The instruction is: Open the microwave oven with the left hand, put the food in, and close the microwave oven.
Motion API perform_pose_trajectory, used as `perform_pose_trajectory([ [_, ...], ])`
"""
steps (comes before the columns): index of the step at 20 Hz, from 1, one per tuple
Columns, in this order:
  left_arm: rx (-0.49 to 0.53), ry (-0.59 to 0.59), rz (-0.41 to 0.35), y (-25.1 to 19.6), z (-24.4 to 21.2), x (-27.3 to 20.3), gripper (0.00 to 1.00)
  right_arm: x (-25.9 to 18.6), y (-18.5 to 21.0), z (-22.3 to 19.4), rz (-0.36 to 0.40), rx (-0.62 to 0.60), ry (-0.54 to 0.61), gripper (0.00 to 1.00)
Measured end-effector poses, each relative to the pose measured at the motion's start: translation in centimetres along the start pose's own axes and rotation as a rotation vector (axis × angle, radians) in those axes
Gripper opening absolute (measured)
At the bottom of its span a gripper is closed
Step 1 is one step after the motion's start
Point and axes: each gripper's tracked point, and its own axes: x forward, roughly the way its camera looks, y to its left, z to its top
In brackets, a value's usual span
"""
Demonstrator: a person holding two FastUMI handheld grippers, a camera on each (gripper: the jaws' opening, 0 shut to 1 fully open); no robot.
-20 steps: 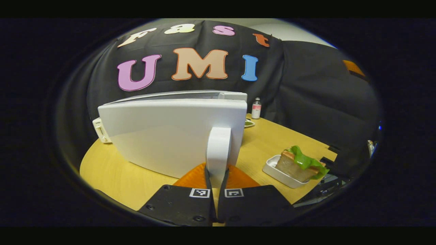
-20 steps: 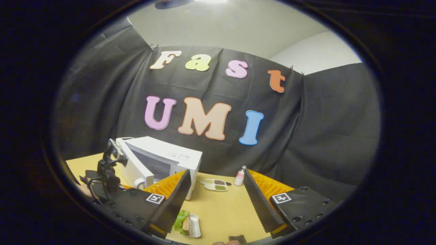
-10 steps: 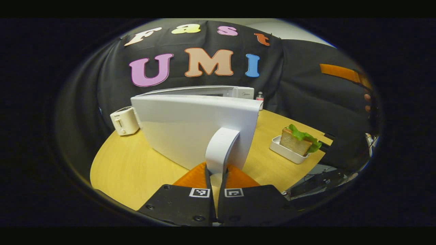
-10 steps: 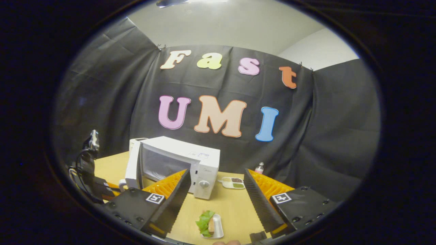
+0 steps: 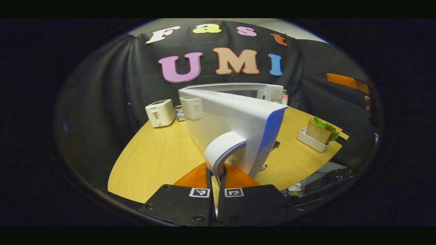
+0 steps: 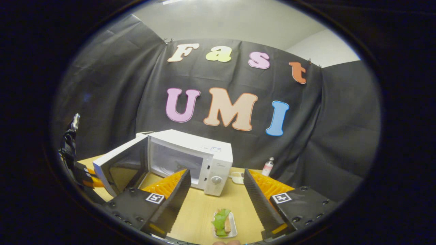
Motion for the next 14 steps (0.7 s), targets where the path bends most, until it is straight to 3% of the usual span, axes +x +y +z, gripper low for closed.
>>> perform_pose_trajectory([
  [7,-0.073,-0.022,0.018,2.9,-0.7,-0.5,0.03,0.2,1.8,-2.2,0.030,0.012,0.030,0.97],
  [12,-0.115,-0.038,0.032,3.4,-0.9,-0.5,0.09,0.7,0.5,-9.1,0.021,-0.062,0.146,0.98],
  [14,-0.131,-0.025,0.038,3.5,-1.0,-0.2,0.45,0.5,-0.3,-12.9,0.011,-0.081,0.223,0.97],
])
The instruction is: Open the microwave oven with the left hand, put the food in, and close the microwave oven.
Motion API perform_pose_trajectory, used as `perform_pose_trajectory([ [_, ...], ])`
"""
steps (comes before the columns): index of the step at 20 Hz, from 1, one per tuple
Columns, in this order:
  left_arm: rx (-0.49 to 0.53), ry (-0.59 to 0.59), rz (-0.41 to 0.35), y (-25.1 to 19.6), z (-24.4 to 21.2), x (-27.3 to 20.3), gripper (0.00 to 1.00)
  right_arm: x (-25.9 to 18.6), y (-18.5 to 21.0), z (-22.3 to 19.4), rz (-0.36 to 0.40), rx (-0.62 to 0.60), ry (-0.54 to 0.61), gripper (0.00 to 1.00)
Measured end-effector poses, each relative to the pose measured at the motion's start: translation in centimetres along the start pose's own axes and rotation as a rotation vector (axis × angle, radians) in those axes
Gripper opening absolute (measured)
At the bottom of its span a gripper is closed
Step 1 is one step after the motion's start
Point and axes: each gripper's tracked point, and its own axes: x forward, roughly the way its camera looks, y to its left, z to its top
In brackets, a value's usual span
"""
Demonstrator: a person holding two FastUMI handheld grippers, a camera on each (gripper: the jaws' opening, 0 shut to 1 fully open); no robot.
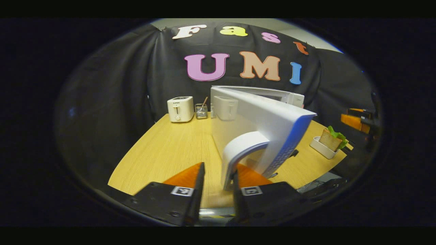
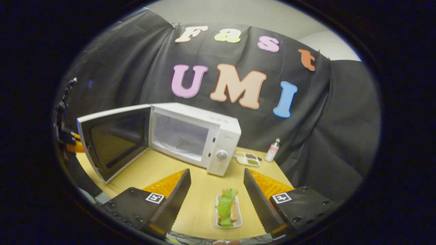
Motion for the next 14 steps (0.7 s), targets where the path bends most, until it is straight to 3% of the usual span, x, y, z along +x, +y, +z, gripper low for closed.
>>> perform_pose_trajectory([
  [2,-0.001,0.011,-0.008,-0.7,-0.1,0.1,0.84,0.8,-0.4,-2.8,-0.007,-0.025,0.054,0.98],
  [3,0.018,0.001,-0.007,-1.2,-0.1,0.2,0.94,1.1,-0.6,-3.9,-0.008,-0.038,0.075,0.98],
  [14,0.033,0.016,0.020,-1.5,-0.6,0.4,0.94,5.3,-1.5,-11.7,-0.019,0.063,0.260,0.99],
])
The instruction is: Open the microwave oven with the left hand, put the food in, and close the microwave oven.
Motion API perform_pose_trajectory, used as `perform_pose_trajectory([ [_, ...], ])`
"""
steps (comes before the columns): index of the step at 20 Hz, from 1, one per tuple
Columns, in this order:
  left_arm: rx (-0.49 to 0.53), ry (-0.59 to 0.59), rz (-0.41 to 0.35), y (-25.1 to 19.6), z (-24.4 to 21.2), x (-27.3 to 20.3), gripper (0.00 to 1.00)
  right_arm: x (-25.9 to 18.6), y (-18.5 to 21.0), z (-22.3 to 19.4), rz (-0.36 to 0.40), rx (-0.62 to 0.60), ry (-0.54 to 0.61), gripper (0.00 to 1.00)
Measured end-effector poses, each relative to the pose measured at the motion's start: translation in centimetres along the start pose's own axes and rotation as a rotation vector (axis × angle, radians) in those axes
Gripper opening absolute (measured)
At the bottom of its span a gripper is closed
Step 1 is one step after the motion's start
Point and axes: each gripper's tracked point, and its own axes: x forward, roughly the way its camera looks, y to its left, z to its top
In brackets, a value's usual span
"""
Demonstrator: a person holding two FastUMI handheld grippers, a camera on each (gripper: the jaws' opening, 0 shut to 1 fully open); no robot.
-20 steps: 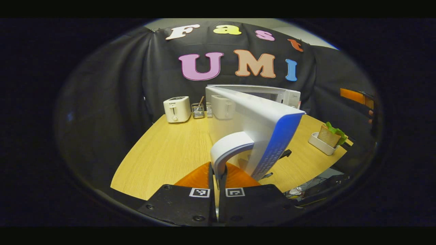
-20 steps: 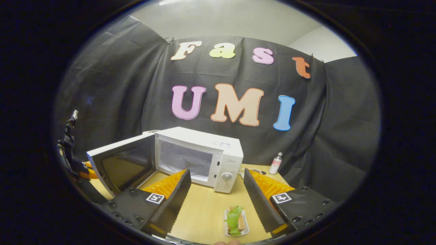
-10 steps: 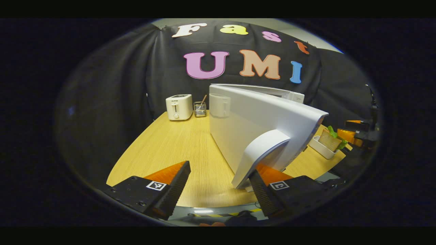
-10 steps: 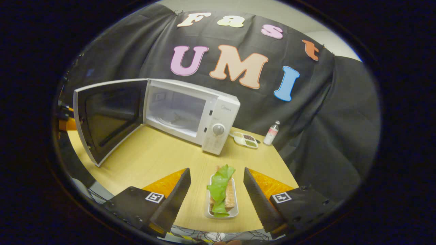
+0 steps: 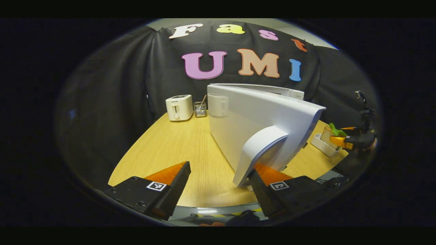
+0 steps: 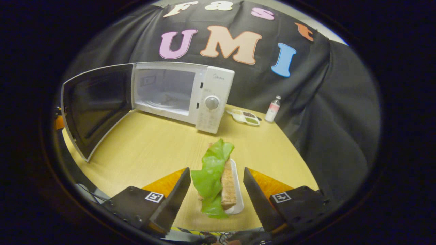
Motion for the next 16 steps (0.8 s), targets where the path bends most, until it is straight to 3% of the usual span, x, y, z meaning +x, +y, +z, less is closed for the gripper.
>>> perform_pose_trajectory([
  [2,0.009,0.019,-0.002,-0.3,-0.6,-0.3,0.94,0.3,0.0,-0.4,-0.008,0.019,0.023,0.99],
  [4,0.019,0.031,0.000,-0.3,-0.9,-1.0,0.94,0.5,0.2,-0.6,-0.001,0.037,0.031,0.73],
  [5,0.016,0.033,0.001,-0.3,-0.9,-1.4,0.94,1.2,0.2,-0.8,-0.006,0.033,0.041,0.70],
  [6,0.009,0.035,0.005,-0.2,-1.0,-2.0,0.94,1.0,0.2,-1.0,-0.001,0.037,0.055,0.56],
  [9,-0.012,0.025,0.021,0.1,-0.2,-3.8,0.94,1.7,0.1,-1.0,-0.008,0.051,0.075,0.62],
  [10,-0.007,0.014,0.032,0.3,0.4,-4.5,0.94,0.9,0.1,-1.2,-0.006,0.056,0.084,0.40],
  [12,0.009,-0.024,0.057,0.9,2.1,-5.7,0.94,1.1,0.3,-1.2,-0.005,0.047,0.096,0.40],
  [13,0.020,-0.042,0.074,1.3,3.1,-6.2,0.93,1.2,0.3,-1.3,-0.008,0.041,0.111,0.46],
  [14,0.030,-0.068,0.081,1.3,4.1,-6.7,0.93,1.1,0.3,-1.2,-0.008,0.044,0.123,0.36],
  [16,0.045,-0.121,0.090,1.4,6.4,-7.5,0.93,1.2,0.1,-1.1,-0.007,0.062,0.132,0.41],
])
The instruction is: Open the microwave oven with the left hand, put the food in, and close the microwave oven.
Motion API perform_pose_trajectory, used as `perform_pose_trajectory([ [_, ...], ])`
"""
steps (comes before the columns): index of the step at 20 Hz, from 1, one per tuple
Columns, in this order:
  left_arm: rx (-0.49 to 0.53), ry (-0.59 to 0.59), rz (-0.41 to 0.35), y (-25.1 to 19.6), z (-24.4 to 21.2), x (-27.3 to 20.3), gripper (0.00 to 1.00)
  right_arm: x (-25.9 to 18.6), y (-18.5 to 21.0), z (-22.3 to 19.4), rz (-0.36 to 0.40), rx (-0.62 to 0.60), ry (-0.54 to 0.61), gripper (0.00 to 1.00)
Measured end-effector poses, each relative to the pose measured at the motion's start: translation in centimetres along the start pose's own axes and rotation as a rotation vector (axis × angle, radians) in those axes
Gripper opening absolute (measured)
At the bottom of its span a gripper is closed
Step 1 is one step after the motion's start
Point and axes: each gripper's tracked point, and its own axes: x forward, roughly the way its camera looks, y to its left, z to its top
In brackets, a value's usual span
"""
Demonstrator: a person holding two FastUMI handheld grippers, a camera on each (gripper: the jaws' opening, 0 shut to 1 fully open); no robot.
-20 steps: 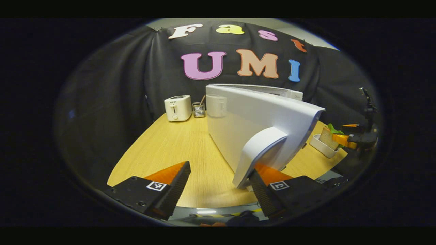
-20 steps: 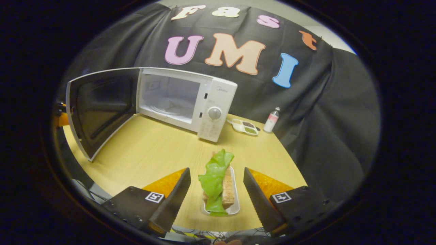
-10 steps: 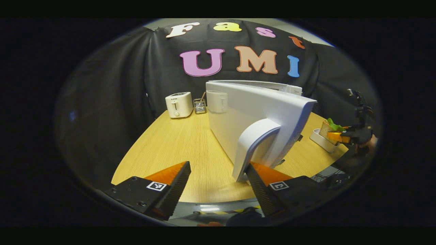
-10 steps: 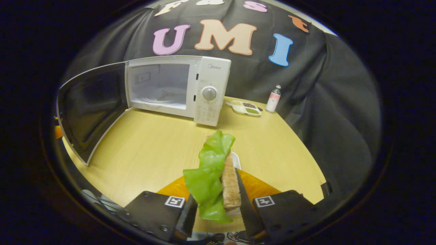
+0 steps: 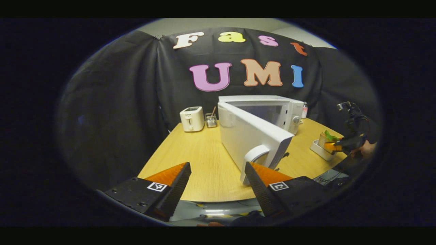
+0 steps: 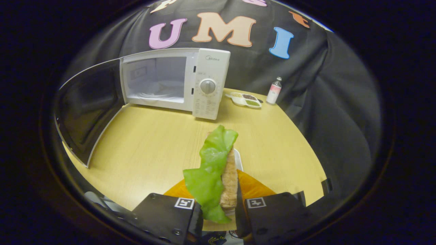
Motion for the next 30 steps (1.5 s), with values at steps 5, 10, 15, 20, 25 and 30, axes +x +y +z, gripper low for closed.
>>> perform_pose_trajectory([
  [5,-0.052,-0.104,0.009,-0.4,4.7,0.0,0.93,-0.1,-0.5,1.1,0.010,0.073,0.012,0.33],
  [10,-0.048,-0.139,0.013,-0.8,6.3,0.6,0.92,-0.4,-1.1,3.2,0.024,0.098,-0.006,0.32],
  [15,-0.051,-0.157,0.009,-1.5,7.1,0.9,0.92,-0.6,-1.1,6.9,0.042,0.150,-0.054,0.32],
  [20,-0.051,-0.178,0.035,-0.7,8.1,0.7,0.92,0.7,2.4,12.1,0.135,0.300,-0.096,0.37],
  [25,-0.074,-0.211,0.058,-0.2,9.3,-0.1,0.92,3.1,8.2,15.2,0.246,0.479,-0.061,0.37],
  [30,-0.084,-0.203,0.052,-0.5,9.3,-0.9,0.92,5.0,14.3,16.7,0.304,0.640,-0.002,0.32],
])
